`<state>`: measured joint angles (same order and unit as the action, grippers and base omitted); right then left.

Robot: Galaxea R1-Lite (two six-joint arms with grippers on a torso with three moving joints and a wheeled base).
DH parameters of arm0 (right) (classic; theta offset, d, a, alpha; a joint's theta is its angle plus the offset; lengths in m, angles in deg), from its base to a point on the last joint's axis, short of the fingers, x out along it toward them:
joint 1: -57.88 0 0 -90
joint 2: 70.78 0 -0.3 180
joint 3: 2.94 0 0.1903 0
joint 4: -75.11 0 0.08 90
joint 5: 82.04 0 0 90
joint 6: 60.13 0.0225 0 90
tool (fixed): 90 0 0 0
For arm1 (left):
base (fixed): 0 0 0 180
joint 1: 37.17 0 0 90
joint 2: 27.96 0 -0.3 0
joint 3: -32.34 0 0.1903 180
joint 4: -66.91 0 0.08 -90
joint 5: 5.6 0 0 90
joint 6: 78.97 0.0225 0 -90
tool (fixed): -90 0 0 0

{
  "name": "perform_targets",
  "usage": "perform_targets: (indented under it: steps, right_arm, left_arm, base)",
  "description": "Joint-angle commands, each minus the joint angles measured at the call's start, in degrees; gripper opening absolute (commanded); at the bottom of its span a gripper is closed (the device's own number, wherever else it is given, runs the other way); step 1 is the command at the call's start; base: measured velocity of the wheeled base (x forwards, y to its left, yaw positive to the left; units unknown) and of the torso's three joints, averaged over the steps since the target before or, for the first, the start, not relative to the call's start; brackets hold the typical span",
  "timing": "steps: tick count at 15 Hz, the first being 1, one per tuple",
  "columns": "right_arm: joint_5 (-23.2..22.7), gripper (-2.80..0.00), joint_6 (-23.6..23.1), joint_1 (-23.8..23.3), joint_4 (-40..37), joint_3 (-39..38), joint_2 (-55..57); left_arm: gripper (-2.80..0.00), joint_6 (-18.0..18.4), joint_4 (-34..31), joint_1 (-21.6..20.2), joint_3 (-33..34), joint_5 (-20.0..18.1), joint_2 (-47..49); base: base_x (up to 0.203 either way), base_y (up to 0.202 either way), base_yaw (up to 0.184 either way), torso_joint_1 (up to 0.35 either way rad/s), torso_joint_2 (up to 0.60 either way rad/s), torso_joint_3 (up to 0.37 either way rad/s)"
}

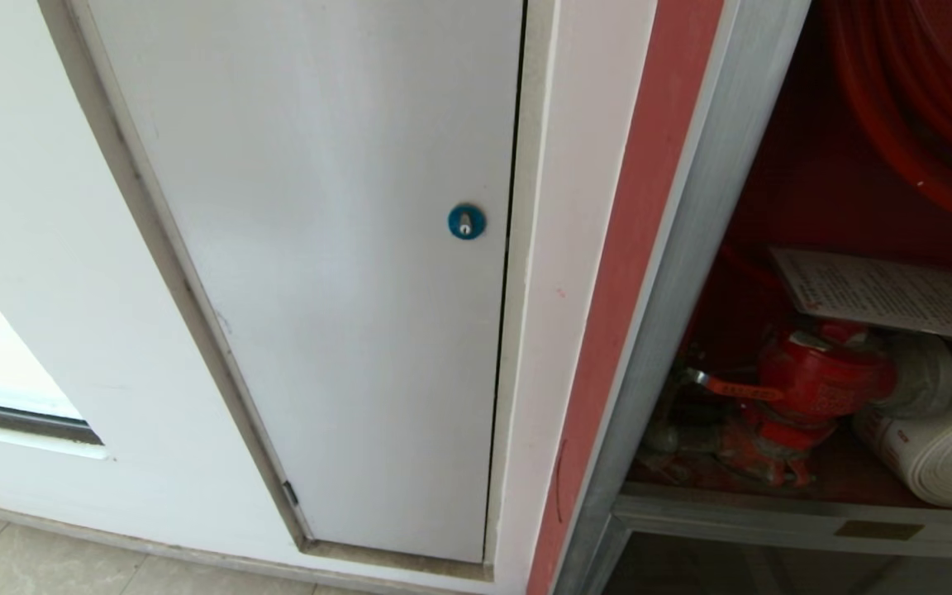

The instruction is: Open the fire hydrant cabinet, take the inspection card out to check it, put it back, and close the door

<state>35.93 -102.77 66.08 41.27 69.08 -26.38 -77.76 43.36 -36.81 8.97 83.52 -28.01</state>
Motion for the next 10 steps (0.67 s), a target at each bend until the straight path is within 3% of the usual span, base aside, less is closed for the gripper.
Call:
perform_targets:
  steps: [1, 4, 6, 8, 10]
  right_arm:
    - [-4.65, -2.8, 14.71, 0.12, -0.43, 0.16, -0.68]
    - [-8.98, -2.8, 31.29, 0.14, -0.68, 0.23, -3.4]
    - [-9.58, -2.8, 38.44, 0.07, -0.63, -0.08, -5.63]
    - [-7.17, -2.8, 41.7, -0.25, -0.74, 1.26, -8.26]
    - [-0.13, -2.8, 42.22, -0.44, -1.55, 2.19, -9.55]
  left_arm:
    - [-2.8, 0.03, 0.01, 0.0, 0.0, 0.0, 0.05]
    - [-2.8, 0.04, 0.01, 0.0, 0.0, 0.0, 0.05]
    - [-2.8, 0.03, 0.01, 0.0, 0.0, 0.0, 0.05]
    - [-2.8, 0.02, 0.01, 0.0, 0.0, 0.0, 0.05]
    - [-2.8, 0.02, 0.01, 0.0, 0.0, 0.0, 0.05]
  base:
    - [0.0, 0.0, 0.0, 0.0, 0.0, 0.0]
    - [0.0, 0.0, 0.0, 0.0, 0.0, 0.0]
    - [0.0, 0.0, 0.0, 0.0, 0.0, 0.0]
    - [0.0, 0.0, 0.0, 0.0, 0.0, 0.0]
    - [0.0, 0.0, 0.0, 0.0, 0.0, 0.0]
